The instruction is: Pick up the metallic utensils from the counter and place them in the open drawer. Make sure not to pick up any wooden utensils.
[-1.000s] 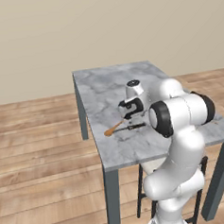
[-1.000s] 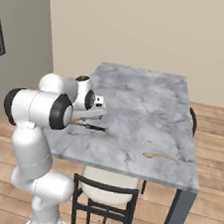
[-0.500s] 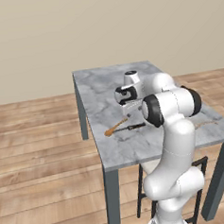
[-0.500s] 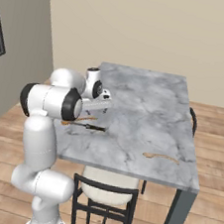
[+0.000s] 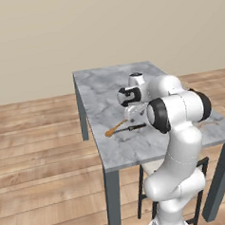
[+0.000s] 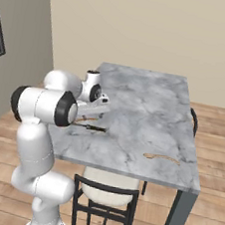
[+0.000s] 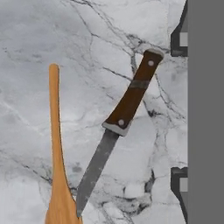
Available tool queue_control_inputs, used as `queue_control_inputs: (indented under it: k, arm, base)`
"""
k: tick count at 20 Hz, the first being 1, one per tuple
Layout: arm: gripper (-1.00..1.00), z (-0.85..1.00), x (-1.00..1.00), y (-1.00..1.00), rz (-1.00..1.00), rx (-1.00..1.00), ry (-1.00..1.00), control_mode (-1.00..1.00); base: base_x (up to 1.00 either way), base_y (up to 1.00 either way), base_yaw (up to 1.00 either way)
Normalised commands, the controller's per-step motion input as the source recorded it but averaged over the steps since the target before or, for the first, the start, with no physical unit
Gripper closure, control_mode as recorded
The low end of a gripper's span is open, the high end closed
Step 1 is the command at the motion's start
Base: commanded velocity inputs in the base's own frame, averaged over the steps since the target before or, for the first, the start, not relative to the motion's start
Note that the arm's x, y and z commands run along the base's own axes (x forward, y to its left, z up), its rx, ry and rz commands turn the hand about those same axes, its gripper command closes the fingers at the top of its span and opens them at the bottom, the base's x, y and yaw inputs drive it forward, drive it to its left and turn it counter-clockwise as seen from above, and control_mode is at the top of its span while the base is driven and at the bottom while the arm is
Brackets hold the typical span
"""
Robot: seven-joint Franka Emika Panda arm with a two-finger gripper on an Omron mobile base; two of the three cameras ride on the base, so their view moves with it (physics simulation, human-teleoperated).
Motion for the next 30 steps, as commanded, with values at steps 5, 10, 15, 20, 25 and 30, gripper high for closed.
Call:
queue_control_inputs:
  k: [5,10,15,20,25,30]
  arm:
    - [-1.00,-0.07,-0.42,-0.02,0.51,0.17,-0.04,-1.00]
    - [-1.00,0.22,0.41,0.06,0.40,0.07,0.03,-1.00]
    - [-1.00,0.37,0.48,0.23,0.23,-0.18,0.13,-1.00]
    - [-1.00,-0.10,0.00,0.03,0.08,-0.06,0.05,-1.00]
    - [-1.00,-0.47,0.00,-0.03,0.06,0.00,0.02,-1.00]
    - [-1.00,-0.33,0.10,0.00,0.05,-0.03,0.13,-1.00]
  base:
    - [0.00,0.00,0.00]
    - [0.00,0.00,0.00]
    - [0.00,0.00,0.00]
    - [0.00,0.00,0.00]
    - [0.00,0.00,0.00]
    - [0.00,0.00,0.00]
